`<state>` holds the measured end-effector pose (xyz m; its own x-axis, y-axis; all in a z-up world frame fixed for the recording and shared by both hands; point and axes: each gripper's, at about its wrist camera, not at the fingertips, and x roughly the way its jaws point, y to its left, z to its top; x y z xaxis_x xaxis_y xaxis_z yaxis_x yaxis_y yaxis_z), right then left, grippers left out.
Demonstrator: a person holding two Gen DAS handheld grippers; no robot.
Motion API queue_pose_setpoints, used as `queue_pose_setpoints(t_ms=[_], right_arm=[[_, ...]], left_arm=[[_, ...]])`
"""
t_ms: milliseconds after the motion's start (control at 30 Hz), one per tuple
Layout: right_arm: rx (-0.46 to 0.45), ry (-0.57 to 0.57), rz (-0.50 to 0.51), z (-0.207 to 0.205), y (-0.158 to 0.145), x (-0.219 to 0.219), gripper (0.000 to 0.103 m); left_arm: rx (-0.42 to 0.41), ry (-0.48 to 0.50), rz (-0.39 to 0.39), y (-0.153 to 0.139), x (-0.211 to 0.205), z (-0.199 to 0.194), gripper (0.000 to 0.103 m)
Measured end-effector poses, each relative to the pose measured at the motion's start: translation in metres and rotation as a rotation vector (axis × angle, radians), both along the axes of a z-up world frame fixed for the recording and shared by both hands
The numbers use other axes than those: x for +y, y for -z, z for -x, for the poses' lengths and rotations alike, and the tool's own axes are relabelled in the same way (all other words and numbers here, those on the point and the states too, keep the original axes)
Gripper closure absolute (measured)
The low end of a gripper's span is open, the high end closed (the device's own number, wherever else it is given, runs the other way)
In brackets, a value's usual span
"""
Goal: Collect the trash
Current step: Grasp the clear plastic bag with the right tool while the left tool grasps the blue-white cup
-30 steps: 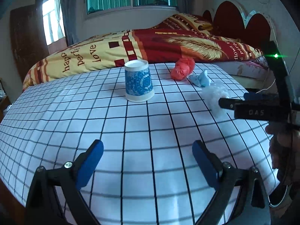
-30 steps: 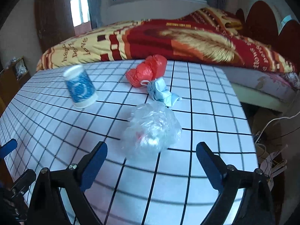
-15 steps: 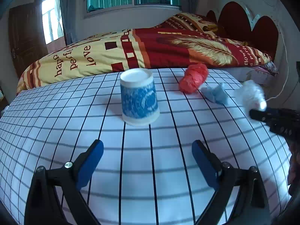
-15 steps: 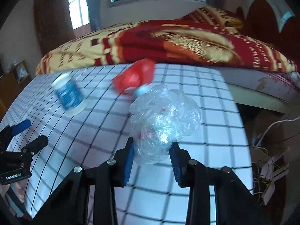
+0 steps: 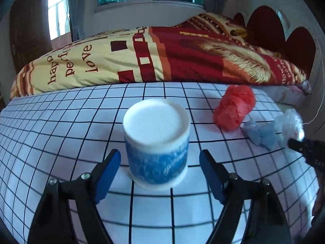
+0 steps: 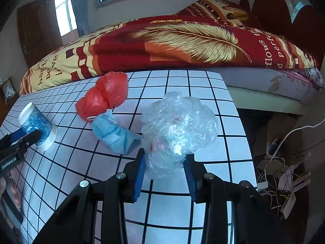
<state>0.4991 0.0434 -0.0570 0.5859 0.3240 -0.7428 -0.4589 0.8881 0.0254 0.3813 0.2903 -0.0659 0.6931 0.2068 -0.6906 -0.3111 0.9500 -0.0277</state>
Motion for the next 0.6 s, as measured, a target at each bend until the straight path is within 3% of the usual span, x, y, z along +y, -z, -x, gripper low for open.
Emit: queue_pose_setpoints(t_ms=[200,600], right_arm=[[-0.003,-0.014,0.004,0.002,-0.001,-0.004,0.064],[-0.064,-0.021,0.012,0.058,-0.027,-0.033,0.065]], left_arm=[[0.005,0.056,-0.020,0.003,-0.008,-0.001,0.048],[-0.088,0.130,-0.060,-0.035,-0.050,0.062,0.050]])
